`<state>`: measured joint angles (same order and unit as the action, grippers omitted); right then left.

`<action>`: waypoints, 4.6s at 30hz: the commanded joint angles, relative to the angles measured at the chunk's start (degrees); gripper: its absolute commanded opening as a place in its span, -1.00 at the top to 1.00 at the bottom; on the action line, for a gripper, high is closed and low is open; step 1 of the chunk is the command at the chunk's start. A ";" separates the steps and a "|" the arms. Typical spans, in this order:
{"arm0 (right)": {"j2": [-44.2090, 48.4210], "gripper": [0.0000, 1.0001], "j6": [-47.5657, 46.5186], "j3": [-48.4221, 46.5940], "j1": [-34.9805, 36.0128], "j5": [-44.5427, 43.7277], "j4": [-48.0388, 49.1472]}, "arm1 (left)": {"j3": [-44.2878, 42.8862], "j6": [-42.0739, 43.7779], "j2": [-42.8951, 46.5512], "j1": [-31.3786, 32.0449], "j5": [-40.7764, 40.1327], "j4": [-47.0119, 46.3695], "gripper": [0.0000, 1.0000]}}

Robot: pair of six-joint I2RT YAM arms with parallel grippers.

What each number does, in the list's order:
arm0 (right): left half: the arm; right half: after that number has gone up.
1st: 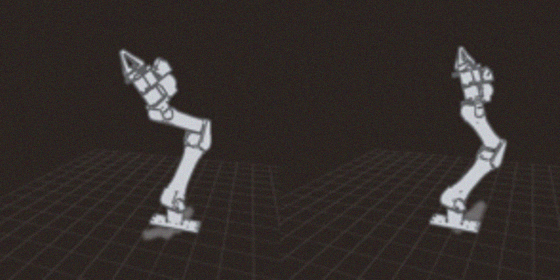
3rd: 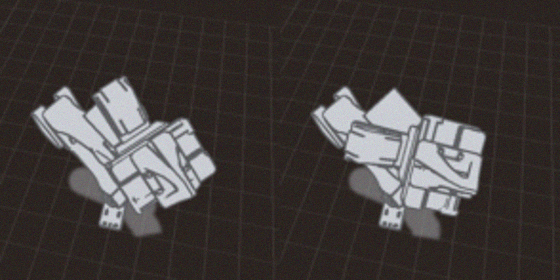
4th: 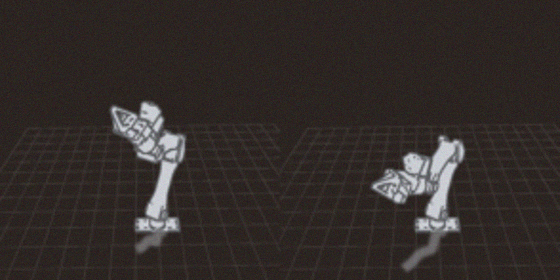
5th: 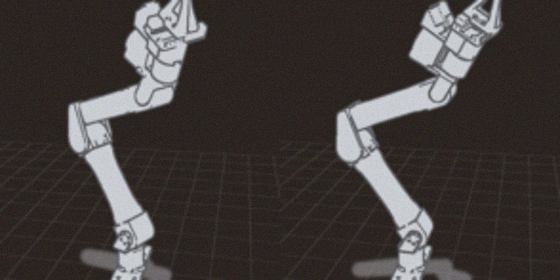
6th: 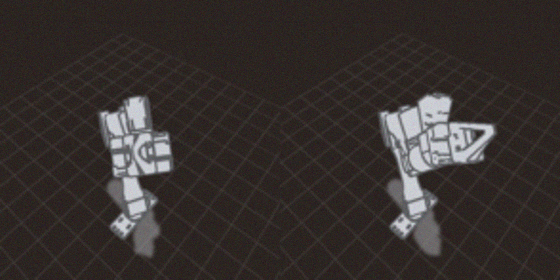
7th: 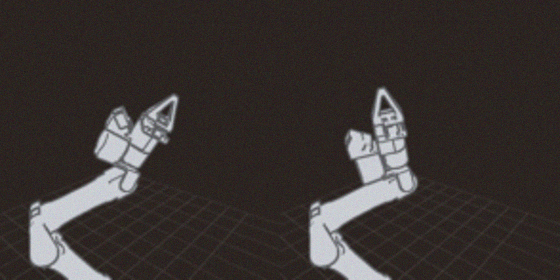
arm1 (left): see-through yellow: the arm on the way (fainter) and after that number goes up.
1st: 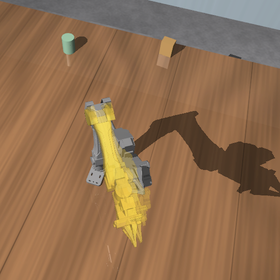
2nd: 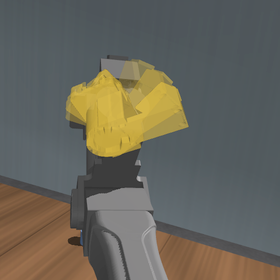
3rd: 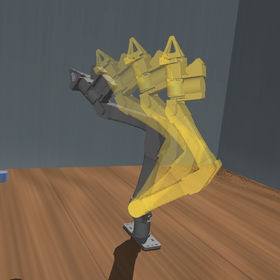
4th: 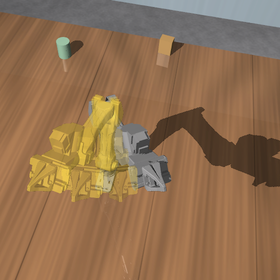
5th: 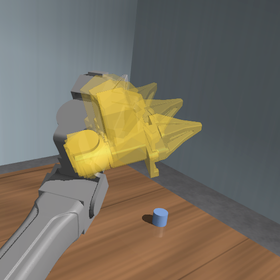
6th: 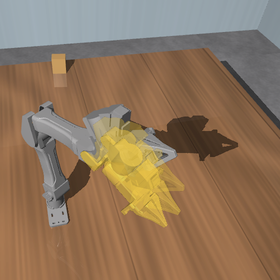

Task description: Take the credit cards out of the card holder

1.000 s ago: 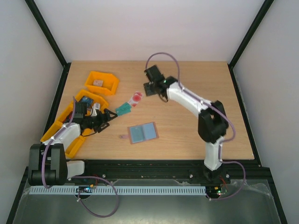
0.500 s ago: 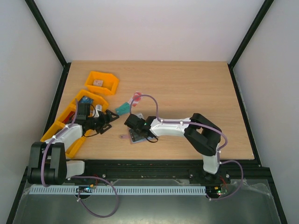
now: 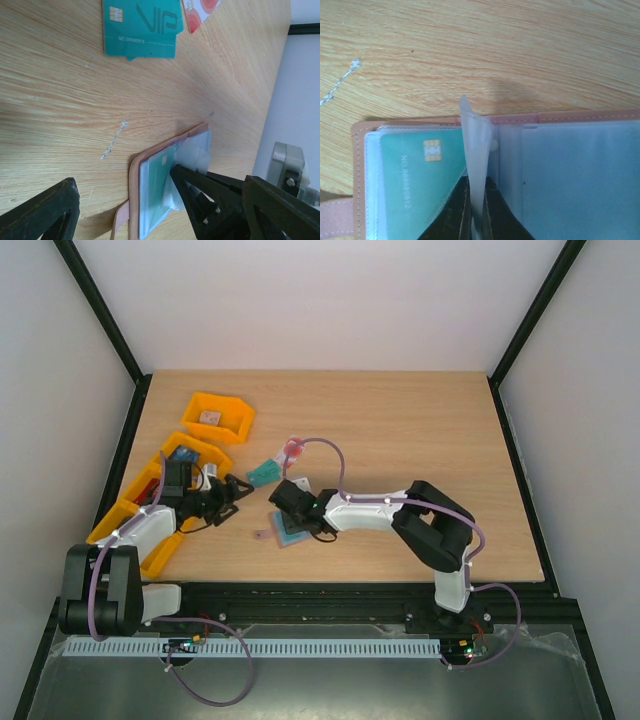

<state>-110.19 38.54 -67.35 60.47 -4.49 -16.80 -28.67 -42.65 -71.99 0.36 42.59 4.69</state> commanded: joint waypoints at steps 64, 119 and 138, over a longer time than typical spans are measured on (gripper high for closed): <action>29.21 0.36 -3.18 10.96 -10.85 39.92 53.21 | -51.54 55.50 -2.55 23.76 -40.68 37.81 0.95; 39.62 0.97 -29.59 4.00 -15.06 57.53 24.24 | -59.23 74.55 -1.63 16.28 24.52 55.23 0.89; 43.70 0.97 -29.54 5.28 -20.18 55.79 20.89 | -56.35 82.25 -0.42 16.10 24.33 60.62 0.51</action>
<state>-68.55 10.96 -60.60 41.85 51.66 6.15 -86.06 36.40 -73.76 16.43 65.12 62.89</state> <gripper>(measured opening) 0.018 0.266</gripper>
